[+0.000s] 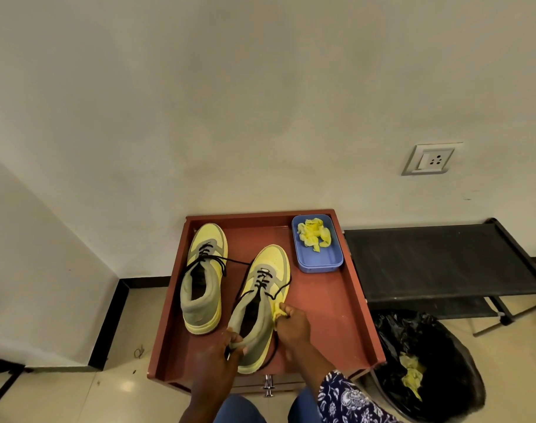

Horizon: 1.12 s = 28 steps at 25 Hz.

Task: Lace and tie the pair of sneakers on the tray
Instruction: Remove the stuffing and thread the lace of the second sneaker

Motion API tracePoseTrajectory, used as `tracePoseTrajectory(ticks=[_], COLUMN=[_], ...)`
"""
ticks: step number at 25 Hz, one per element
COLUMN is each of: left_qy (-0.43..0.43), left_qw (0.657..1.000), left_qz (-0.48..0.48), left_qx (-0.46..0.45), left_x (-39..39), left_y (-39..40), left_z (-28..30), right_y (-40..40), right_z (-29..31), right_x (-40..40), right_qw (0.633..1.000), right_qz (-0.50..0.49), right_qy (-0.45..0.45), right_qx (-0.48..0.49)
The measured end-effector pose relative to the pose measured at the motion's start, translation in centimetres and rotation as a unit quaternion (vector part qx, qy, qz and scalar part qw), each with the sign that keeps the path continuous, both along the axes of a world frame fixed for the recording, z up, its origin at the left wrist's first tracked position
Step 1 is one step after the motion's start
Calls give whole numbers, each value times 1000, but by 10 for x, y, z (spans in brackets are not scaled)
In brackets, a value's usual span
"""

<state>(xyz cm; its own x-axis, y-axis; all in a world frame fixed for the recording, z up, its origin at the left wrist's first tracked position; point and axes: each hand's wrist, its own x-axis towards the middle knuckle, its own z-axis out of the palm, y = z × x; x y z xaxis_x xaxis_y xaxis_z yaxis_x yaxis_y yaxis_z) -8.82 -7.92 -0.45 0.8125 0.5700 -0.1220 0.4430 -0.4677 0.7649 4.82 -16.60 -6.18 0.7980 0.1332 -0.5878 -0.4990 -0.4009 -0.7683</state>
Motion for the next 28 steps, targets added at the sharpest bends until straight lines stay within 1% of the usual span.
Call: tracePoseTrajectory(ticks=[2, 4, 7, 12, 16, 20, 24, 28], left_qy=[2, 1, -4, 22, 39, 32, 28, 32], left_qw=[1000, 999, 999, 997, 997, 998, 999, 999], left_qz=[12, 32, 51, 62, 58, 49, 37, 7], left_qx=[11, 15, -5, -27, -18, -14, -14, -29], left_x=[1, 3, 6, 13, 19, 27, 33, 34], left_y=[-3, -6, -11, -23, -30, -37, -37, -34], left_z=[0, -1, -6, -7, -6, -5, -1, 6], right_y=[-2, -2, -4, -14, -20, -29, -33, -36], right_z=[-4, -12, -28, -30, -27, -8, -2, -2], right_x=[-4, -8, -12, -21, -23, -22, -27, -32], right_qw=[1000, 999, 999, 999, 999, 1000, 999, 998], right_qz=[21, 33, 31, 22, 29, 23, 42, 43], right_qy=[-15, -20, -6, 3, 11, 2, -6, 9], right_qx=[-18, -12, 10, 23, 20, 18, 20, 45])
